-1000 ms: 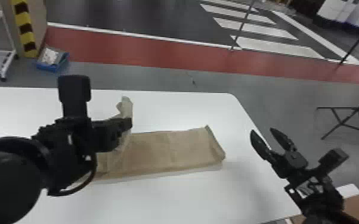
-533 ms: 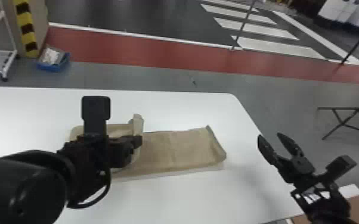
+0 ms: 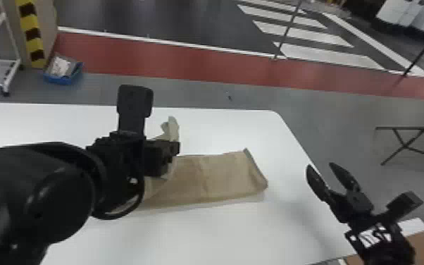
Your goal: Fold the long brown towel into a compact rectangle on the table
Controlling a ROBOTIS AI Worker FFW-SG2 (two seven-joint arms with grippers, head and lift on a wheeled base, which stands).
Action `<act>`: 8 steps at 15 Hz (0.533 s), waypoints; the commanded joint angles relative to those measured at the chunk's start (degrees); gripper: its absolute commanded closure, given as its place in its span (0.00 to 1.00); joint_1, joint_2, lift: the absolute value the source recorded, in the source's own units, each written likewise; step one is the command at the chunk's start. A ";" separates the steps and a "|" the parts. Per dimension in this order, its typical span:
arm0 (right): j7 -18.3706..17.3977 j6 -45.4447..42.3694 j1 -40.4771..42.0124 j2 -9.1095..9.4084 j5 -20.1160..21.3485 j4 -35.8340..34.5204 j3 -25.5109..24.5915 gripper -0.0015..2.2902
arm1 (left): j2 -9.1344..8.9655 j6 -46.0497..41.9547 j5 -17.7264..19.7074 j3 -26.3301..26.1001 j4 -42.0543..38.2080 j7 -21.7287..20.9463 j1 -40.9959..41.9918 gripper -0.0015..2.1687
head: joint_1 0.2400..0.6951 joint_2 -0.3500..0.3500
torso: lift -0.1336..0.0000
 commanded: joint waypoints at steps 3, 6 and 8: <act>0.07 -1.85 -0.41 -1.19 -0.76 2.73 0.12 0.04 | -0.41 2.45 0.04 -3.42 0.16 0.66 0.39 0.88 | 1.00 0.00 | 0.07; 0.43 -3.08 -0.59 -1.19 -1.03 3.44 0.39 0.04 | -0.41 -0.01 -1.72 -5.44 4.56 0.75 0.13 0.88 | 1.00 0.00 | 0.07; 1.30 -3.43 -0.59 -1.28 -1.47 4.40 -0.23 0.04 | -0.41 -3.18 -1.98 -6.32 7.11 1.45 -0.13 0.88 | 1.00 0.00 | 0.07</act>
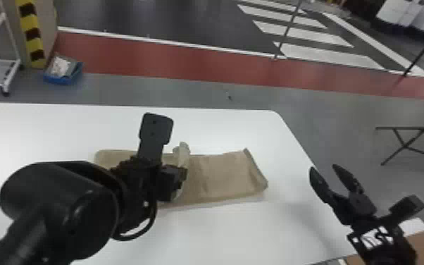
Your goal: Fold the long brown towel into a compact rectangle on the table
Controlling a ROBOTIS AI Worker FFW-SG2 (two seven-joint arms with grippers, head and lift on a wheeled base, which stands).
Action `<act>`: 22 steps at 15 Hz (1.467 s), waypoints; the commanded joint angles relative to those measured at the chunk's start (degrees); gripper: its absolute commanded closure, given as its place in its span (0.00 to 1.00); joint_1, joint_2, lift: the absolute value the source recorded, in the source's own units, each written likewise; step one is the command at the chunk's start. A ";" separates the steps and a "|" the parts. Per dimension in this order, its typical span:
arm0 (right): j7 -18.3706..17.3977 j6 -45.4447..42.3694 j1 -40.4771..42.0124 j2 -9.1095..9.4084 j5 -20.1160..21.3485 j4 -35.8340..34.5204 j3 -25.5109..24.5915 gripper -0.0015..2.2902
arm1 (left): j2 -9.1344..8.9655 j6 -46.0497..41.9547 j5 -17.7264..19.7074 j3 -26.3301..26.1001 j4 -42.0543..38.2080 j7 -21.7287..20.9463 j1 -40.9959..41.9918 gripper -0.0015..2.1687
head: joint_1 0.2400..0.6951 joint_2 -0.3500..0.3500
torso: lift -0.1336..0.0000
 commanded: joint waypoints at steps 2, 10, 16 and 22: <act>1.21 -1.30 0.18 -0.96 -2.04 2.47 -0.53 0.04 | -0.41 -7.88 -0.12 -2.13 4.74 0.72 -0.67 0.75 | 1.00 0.00 | 0.07; -0.72 5.91 1.06 3.70 -0.11 -7.99 3.16 0.04 | -0.41 -23.17 2.17 0.59 1.84 -3.67 4.87 0.01 | 1.00 0.00 | 0.07; -19.00 26.30 3.78 9.06 8.86 -28.82 20.03 0.10 | 10.46 -23.70 1.99 13.33 -9.94 -4.99 11.99 0.01 | 1.00 0.00 | 0.07; -25.07 43.00 -3.25 12.93 19.49 -27.68 30.23 0.18 | 16.88 -33.19 1.38 22.39 -9.76 -14.22 20.87 0.01 | 1.00 0.33 | 0.07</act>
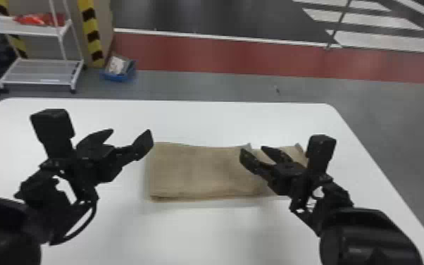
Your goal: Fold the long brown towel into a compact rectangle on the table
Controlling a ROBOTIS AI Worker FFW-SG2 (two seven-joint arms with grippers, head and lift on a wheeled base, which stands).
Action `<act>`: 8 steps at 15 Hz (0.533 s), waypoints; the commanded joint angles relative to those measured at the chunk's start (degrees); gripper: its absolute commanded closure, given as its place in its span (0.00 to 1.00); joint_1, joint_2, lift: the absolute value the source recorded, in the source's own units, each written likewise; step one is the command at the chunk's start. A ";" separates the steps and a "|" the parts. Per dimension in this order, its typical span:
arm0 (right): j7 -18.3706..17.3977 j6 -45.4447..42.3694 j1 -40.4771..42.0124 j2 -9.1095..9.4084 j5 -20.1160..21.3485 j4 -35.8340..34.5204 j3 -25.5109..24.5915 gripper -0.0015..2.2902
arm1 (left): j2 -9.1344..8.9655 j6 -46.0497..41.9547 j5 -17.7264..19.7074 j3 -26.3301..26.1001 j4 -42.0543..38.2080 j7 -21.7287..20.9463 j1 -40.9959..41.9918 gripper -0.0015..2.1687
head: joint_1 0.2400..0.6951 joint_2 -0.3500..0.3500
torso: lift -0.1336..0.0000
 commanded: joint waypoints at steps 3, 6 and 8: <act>-3.58 6.83 -1.31 0.52 2.89 0.77 3.47 0.18 | 0.99 -3.04 0.22 3.76 0.98 -2.03 2.93 0.01 | 1.00 0.41 | 0.07; -6.75 6.65 -0.78 0.52 3.42 0.33 3.47 0.18 | 0.90 -4.09 0.31 4.11 0.98 -2.47 3.37 0.01 | 1.00 0.45 | 0.07; -7.89 2.96 0.45 0.52 3.33 -0.29 3.47 0.18 | 0.64 -4.09 0.40 3.94 1.51 -2.56 3.28 0.01 | 1.00 0.44 | 0.07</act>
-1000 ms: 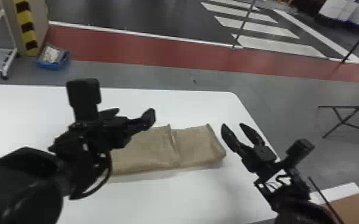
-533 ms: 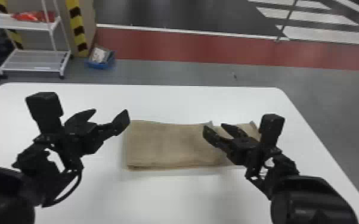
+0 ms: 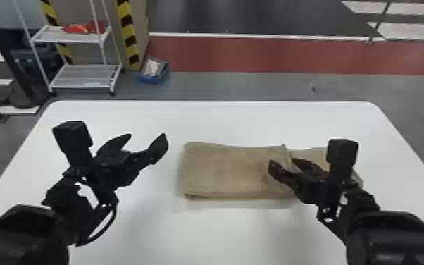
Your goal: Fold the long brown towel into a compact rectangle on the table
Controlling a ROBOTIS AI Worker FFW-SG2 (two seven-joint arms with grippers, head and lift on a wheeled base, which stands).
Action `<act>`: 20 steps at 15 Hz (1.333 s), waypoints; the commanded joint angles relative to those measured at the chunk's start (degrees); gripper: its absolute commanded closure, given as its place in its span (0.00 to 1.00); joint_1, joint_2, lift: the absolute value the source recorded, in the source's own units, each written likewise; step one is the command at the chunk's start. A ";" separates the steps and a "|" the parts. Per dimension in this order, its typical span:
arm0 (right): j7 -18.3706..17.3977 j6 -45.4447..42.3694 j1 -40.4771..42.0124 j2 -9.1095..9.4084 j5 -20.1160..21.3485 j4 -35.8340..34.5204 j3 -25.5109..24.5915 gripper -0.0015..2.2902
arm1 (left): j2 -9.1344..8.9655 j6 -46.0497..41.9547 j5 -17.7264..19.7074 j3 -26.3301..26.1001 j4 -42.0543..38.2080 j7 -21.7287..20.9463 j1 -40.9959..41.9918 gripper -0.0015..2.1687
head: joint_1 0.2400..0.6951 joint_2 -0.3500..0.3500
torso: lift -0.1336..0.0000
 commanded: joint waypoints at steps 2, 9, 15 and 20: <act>-1.78 -4.53 1.67 -0.09 0.04 -2.56 0.09 0.18 | -0.38 -0.03 -0.01 -0.30 0.73 -0.04 -0.07 0.01 | 1.00 0.44 | 0.07; -1.87 0.40 -0.79 -0.18 0.39 0.26 -0.62 0.22 | -0.46 -0.03 0.08 -0.03 0.65 -0.39 -0.07 0.01 | 1.00 0.41 | 0.07; -0.99 5.14 -1.23 -0.18 -0.22 0.70 -0.79 0.30 | -0.46 -0.03 0.08 -0.30 0.47 -0.48 -0.07 0.01 | 1.00 0.41 | 0.07; 0.24 5.14 -0.26 -0.27 -1.28 -0.09 -0.97 0.52 | -0.55 0.14 -0.01 -0.47 0.38 -0.66 -0.07 0.01 | 1.00 0.42 | 0.07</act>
